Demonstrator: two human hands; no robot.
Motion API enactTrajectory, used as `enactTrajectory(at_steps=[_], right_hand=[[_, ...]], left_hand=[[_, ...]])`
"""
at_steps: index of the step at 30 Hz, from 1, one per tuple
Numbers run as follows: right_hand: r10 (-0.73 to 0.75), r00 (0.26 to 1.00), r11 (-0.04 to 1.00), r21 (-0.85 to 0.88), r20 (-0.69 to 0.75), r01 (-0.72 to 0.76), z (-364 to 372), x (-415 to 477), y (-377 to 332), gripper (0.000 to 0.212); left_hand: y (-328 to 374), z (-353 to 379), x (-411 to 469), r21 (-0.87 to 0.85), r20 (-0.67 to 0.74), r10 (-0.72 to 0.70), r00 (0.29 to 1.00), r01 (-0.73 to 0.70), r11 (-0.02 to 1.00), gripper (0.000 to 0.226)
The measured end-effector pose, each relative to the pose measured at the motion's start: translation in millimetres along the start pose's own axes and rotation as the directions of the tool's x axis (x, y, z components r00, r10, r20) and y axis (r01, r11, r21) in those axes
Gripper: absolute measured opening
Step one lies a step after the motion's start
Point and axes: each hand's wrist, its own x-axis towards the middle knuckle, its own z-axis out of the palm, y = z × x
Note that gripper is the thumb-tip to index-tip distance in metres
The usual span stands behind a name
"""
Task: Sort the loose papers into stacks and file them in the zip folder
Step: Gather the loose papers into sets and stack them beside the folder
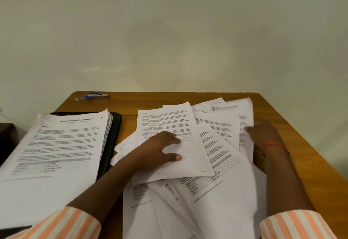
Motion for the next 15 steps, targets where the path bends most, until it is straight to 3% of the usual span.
enactTrajectory(at_steps=[1,2,4,6,7,9,13,15], right_hand=[[-0.033,0.986,0.999,0.035,-0.163,0.039,-1,-1,-3,0.023],[-0.072,0.926,0.991,0.078,-0.371,0.108,-1,-2,-7,0.024],[-0.09,0.698,0.933,0.184,-0.71,0.309,-1,-9,-16,0.026],[0.073,0.519,0.797,0.363,-0.852,0.483,-1,-10,-21,0.03],[0.207,0.488,0.7,0.477,-0.848,0.531,-2,-11,-24,0.029],[0.387,0.537,0.529,0.657,-0.75,0.537,3,-10,-31,0.025],[0.37,0.715,0.494,0.777,-0.593,0.389,32,-13,-41,0.023],[0.471,0.7,0.402,0.837,-0.537,0.372,31,-11,-43,0.021]], left_hand=[[0,0,0,-0.002,0.0,-0.002,1.0,0.002,1.0,0.064],[-1,0,0,-0.003,-0.001,-0.002,1.0,0.002,1.0,0.064],[-2,1,1,-0.007,0.002,-0.004,1.0,0.004,1.0,0.065],[-2,1,0,-0.017,0.008,-0.009,1.0,0.009,1.0,0.065],[-3,1,-1,-0.02,0.008,-0.009,1.0,0.009,1.0,0.066],[-3,0,-1,-0.025,0.01,-0.005,1.0,0.005,1.0,0.065],[-5,-1,0,-0.058,-0.03,0.004,1.0,-0.005,0.998,0.057],[-6,0,0,-0.065,-0.039,0.007,0.999,-0.01,0.998,0.055]])
